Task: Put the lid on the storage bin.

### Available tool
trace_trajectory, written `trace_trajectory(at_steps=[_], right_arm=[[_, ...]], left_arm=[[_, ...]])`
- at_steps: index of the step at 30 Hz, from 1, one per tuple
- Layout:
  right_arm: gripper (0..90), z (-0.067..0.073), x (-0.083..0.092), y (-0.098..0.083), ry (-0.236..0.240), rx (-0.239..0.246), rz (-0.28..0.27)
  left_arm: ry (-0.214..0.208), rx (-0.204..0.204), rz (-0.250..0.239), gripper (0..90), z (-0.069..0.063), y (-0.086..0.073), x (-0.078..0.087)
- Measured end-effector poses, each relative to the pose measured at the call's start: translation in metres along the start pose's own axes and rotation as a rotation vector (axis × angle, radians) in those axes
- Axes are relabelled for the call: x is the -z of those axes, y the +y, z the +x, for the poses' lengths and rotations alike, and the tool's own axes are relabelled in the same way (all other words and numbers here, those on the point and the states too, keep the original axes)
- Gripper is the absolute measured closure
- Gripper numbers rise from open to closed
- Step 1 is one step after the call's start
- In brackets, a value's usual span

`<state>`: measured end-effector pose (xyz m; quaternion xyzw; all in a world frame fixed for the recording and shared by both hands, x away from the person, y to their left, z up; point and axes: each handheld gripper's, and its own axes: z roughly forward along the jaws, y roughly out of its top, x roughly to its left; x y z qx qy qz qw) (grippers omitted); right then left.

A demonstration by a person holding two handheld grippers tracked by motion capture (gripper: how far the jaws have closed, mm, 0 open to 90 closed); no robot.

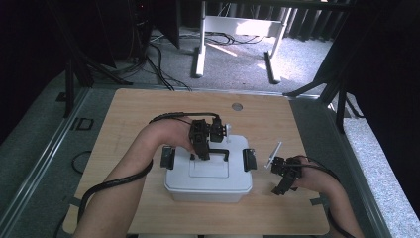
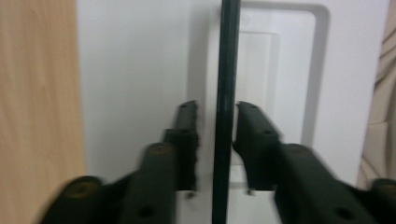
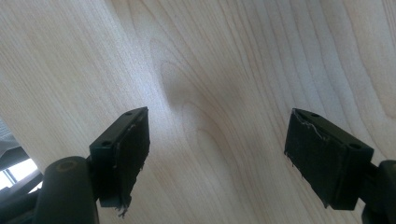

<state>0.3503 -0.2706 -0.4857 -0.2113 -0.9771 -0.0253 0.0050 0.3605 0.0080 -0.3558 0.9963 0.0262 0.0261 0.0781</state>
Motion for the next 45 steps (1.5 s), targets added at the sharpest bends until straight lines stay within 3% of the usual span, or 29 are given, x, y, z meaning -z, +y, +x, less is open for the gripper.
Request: trace_trajectory(at_steps=[2, 6, 11, 12, 15, 21, 22, 31, 34, 45], right_arm=[[21.5, 0.0, 0.0, -0.001, 0.004, -0.004, -0.002], [21.5, -0.001, 0.001, -0.002, 0.0, -0.006, -0.003], [21.5, 0.0, 0.003, -0.001, -0.004, -0.004, -0.008], [21.5, -0.001, 0.004, 0.0, -0.004, -0.004, -0.014], [21.5, 0.0, 0.006, 0.0, -0.009, -0.005, -0.014], [21.4, 0.0, 0.007, 0.001, -0.008, -0.003, -0.022], [21.3, 0.0, 0.007, 0.001, -0.009, -0.002, -0.022], [20.6, 0.001, 0.008, 0.002, -0.011, 0.001, -0.035], [20.5, 0.002, 0.008, 0.003, -0.015, 0.003, -0.042], [19.6, 0.003, 0.009, 0.003, -0.032, -0.005, -0.075]], left_arm=[[0.001, 0.024, -0.057, 53.8, 0.002, -0.005, 0.005], [-0.001, 0.061, -0.103, 41.5, 0.004, -0.014, 0.012], [-0.034, 0.099, -0.125, 29.1, 0.007, -0.025, 0.018], [-0.018, 0.109, -0.112, 28.9, 0.007, -0.031, 0.018], [-0.025, 0.121, -0.114, 27.3, 0.007, -0.037, 0.02], [0.022, 0.132, -0.15, 16.9, 0.006, -0.06, 0.024], [0.041, 0.136, -0.163, 16.1, 0.004, -0.068, 0.024], [0.06, 0.188, -0.23, 14.7, 0.004, -0.102, 0.024], [0.084, 0.214, -0.259, 14.3, 0.003, -0.122, 0.022], [0.088, 0.298, -0.319, 14.1, -0.001, -0.174, 0.007]])
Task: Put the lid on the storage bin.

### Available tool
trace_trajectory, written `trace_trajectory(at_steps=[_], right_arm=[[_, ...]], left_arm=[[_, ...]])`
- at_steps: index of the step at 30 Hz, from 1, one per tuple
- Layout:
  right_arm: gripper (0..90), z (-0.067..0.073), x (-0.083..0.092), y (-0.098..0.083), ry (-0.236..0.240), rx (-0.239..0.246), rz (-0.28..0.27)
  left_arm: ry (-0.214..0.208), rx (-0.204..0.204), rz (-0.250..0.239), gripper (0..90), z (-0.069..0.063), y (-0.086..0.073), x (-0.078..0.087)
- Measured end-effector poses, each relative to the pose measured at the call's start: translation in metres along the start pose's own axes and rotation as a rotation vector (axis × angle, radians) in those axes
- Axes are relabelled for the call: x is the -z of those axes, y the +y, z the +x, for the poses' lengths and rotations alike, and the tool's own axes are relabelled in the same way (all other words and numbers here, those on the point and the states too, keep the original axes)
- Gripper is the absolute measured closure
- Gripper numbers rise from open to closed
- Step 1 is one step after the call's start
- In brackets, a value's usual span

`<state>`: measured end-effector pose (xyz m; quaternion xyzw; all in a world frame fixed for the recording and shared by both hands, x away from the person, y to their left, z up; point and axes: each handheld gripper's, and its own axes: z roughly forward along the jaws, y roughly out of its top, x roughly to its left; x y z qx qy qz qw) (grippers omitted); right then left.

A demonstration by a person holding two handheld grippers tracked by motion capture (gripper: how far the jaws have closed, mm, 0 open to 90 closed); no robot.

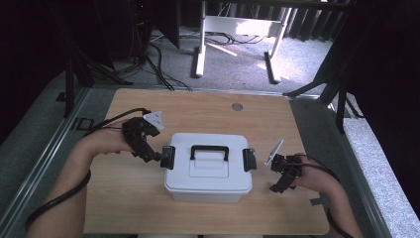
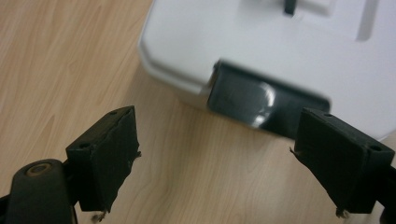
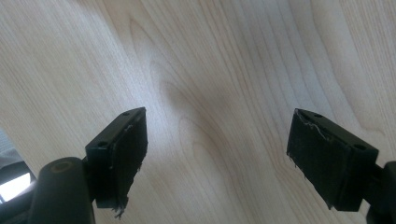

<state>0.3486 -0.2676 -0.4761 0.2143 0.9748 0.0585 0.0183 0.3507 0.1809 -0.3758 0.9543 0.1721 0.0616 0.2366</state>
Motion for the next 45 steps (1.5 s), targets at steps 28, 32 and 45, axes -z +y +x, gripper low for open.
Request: trace_trajectory(at_steps=[28, 32, 45], right_arm=[[14.5, 0.003, -0.008, -0.033, -0.091, -0.115, -0.248], [13.6, 0.001, -0.015, -0.043, -0.121, -0.2, -0.327], [10.5, -0.006, -0.03, -0.057, -0.219, -0.408, -0.503]], left_arm=[[0.052, 0.231, -0.146, 13.7, -0.003, -0.137, -0.032], [0.091, 0.29, -0.152, 13.7, -0.005, -0.16, -0.041], [0.211, 0.425, -0.224, 12.9, -0.005, -0.191, -0.054]])
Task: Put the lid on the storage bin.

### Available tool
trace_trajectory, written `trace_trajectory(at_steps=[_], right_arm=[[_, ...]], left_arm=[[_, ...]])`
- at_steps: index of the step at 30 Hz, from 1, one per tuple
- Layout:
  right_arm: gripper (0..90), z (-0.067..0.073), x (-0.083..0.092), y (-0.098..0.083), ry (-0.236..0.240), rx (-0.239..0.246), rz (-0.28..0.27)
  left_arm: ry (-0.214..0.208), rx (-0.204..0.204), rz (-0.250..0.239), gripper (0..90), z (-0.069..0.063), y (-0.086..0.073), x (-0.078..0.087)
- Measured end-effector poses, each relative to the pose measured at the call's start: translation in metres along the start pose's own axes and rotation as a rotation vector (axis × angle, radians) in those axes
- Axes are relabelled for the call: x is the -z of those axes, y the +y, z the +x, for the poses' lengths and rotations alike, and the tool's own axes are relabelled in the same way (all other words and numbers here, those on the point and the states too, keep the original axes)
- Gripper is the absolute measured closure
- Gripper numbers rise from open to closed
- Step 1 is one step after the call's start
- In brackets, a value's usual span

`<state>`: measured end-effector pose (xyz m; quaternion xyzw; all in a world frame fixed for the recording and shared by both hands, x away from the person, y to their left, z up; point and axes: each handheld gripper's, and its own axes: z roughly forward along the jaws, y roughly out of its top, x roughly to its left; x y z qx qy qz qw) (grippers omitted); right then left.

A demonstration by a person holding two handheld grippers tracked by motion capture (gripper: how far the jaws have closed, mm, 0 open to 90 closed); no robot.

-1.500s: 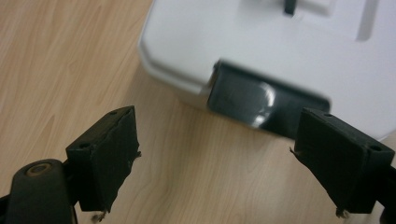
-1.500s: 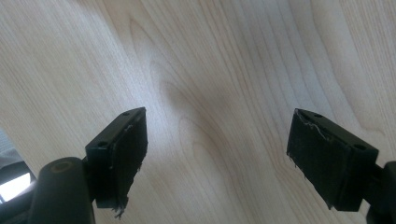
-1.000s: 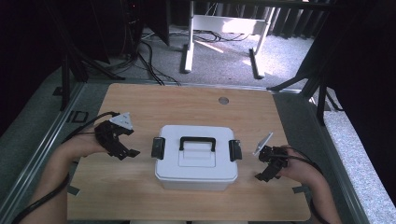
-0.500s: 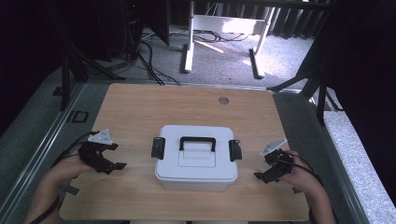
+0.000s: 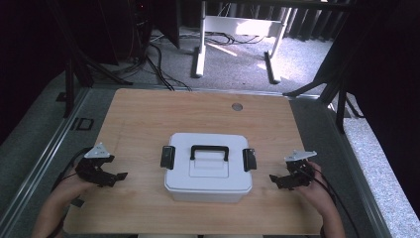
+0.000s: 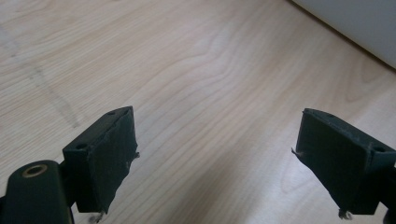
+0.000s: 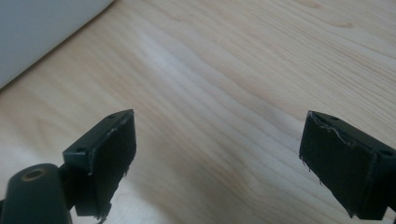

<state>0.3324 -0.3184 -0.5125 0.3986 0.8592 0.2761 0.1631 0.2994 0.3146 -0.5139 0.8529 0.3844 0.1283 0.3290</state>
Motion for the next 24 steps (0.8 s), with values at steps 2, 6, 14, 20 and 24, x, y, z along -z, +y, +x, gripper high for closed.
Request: trace_trajectory(at_steps=[2, 6, 14, 20, 24], right_arm=[[10.5, -0.001, -0.001, -0.001, -0.014, -0.016, -0.006], [10.5, -0.007, -0.005, -0.01, -0.052, -0.124, -0.058], [10.5, -0.006, -0.008, -0.017, -0.112, -0.198, -0.107], [10.5, -0.005, -0.009, -0.022, -0.153, -0.234, -0.137], [10.5, -0.003, -0.011, -0.026, -0.175, -0.245, -0.151]], left_arm=[[0.011, 0.003, 0.002, 12.6, 0.0, -0.003, -0.001], [0.047, 0.046, -0.02, 11.7, 0.0, -0.015, -0.002], [0.107, 0.089, -0.075, 10.8, -0.004, -0.019, 0.003], [0.139, 0.089, -0.097, 10.8, -0.008, -0.022, 0.006], [0.167, 0.099, -0.12, 10.8, -0.011, -0.027, 0.007]])
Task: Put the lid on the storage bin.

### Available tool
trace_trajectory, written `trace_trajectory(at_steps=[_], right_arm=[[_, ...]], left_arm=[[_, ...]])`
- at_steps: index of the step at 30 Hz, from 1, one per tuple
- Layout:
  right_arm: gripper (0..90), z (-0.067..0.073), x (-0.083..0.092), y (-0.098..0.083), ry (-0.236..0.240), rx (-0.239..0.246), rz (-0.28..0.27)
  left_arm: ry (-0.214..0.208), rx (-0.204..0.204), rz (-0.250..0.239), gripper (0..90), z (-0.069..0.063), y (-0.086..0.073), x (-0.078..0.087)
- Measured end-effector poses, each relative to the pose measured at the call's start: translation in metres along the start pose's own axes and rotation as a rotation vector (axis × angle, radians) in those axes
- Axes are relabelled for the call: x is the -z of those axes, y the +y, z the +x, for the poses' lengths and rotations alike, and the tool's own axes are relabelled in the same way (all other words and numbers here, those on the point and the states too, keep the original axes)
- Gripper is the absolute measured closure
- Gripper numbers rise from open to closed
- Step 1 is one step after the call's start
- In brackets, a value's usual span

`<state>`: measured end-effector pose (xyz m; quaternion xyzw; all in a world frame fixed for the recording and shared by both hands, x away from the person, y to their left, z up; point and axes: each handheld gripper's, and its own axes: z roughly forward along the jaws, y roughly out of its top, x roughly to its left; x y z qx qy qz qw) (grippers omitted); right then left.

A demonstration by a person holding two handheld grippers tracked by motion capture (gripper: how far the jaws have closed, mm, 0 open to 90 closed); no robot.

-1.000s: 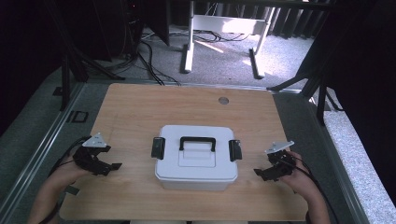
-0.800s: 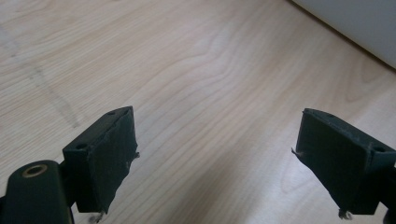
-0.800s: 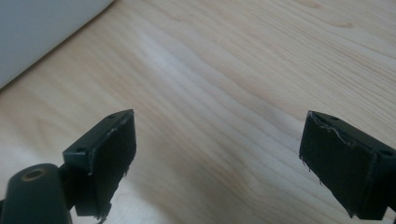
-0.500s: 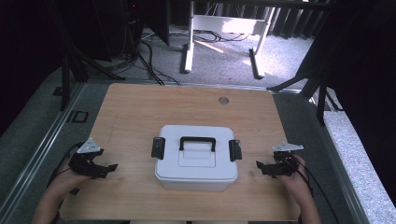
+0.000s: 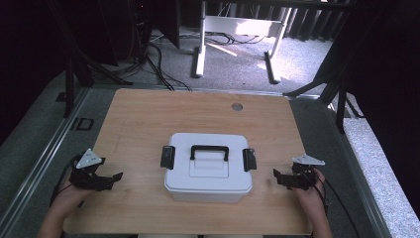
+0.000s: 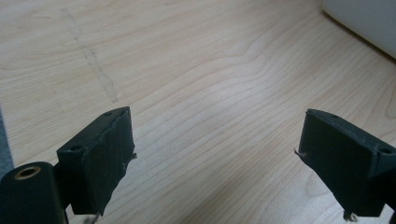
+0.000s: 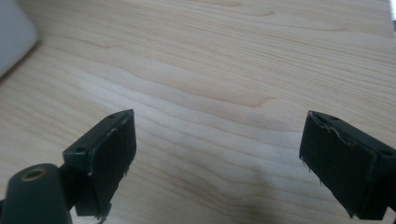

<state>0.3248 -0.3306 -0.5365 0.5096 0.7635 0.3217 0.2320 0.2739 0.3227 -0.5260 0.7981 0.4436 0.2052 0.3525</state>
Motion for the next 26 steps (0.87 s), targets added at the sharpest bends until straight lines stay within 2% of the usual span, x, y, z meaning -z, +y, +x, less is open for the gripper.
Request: trace_trajectory(at_steps=[1, 2, 3, 4, 5, 7, 8, 9, 10, 11, 12, 13, 14, 15, 16, 17, 18, 20, 25, 26], right_arm=[[10.5, 0.0, 0.0, -0.002, -0.012, -0.01, -0.011], [10.6, -0.002, -0.001, -0.004, -0.024, -0.031, -0.024], [10.6, -0.002, -0.001, -0.004, -0.024, -0.031, -0.024], [10.5, -0.003, 0.0, -0.007, -0.033, -0.054, -0.037], [10.5, -0.003, 0.0, -0.007, -0.033, -0.054, -0.037], [10.5, -0.005, 0.001, -0.008, -0.047, -0.071, -0.058], [10.6, -0.006, 0.001, -0.009, -0.052, -0.081, -0.066], [10.6, -0.006, 0.001, -0.009, -0.052, -0.081, -0.066], [10.5, -0.006, 0.001, -0.009, -0.063, -0.09, -0.072], [10.5, -0.006, 0.001, -0.009, -0.063, -0.09, -0.072], [10.5, -0.007, 0.001, -0.01, -0.07, -0.096, -0.076], [10.5, -0.007, 0.001, -0.01, -0.07, -0.096, -0.076], [10.5, -0.007, 0.002, -0.01, -0.079, -0.105, -0.085], [10.5, -0.007, 0.002, -0.01, -0.079, -0.105, -0.085], [10.6, -0.008, 0.002, -0.01, -0.082, -0.113, -0.092], [10.6, -0.008, 0.002, -0.01, -0.082, -0.113, -0.092], [10.5, -0.008, 0.003, -0.011, -0.086, -0.125, -0.098], [10.5, -0.009, 0.003, -0.011, -0.093, -0.129, -0.101], [10.6, -0.008, 0.002, -0.012, -0.102, -0.131, -0.102], [10.6, -0.007, 0.001, -0.012, -0.108, -0.116, -0.092]], left_arm=[[0.007, 0.0, 0.0, 10.8, -0.001, -0.001, 0.0], [0.031, 0.004, -0.006, 10.8, -0.002, -0.004, 0.001], [0.031, 0.004, -0.006, 10.8, -0.002, -0.004, 0.001], [0.056, 0.016, -0.014, 10.8, -0.002, -0.006, 0.001], [0.056, 0.016, -0.014, 10.7, -0.002, -0.006, 0.001], [0.087, 0.034, -0.037, 10.6, -0.002, -0.009, 0.002], [0.119, 0.054, -0.063, 10.5, -0.003, -0.011, 0.003], [0.119, 0.054, -0.063, 10.4, -0.003, -0.011, 0.003], [0.151, 0.075, -0.086, 10.4, -0.004, -0.012, 0.004], [0.151, 0.075, -0.086, 10.2, -0.004, -0.012, 0.004], [0.184, 0.082, -0.108, 9.4, -0.005, -0.014, 0.005], [0.184, 0.082, -0.108, 9.3, -0.005, -0.014, 0.005], [0.19, 0.112, -0.127, 9.3, -0.004, -0.015, 0.007], [0.19, 0.112, -0.127, 9.1, -0.004, -0.015, 0.007], [0.209, 0.135, -0.141, 9.0, -0.003, -0.017, 0.008], [0.209, 0.135, -0.141, 9.1, -0.003, -0.017, 0.008], [0.225, 0.157, -0.152, 9.0, -0.002, -0.019, 0.009], [0.231, 0.17, -0.161, 9.1, -0.002, -0.019, 0.01], [0.23, 0.134, -0.142, 8.8, -0.008, -0.017, 0.007], [0.236, 0.126, -0.138, 8.7, -0.009, -0.017, 0.006]])
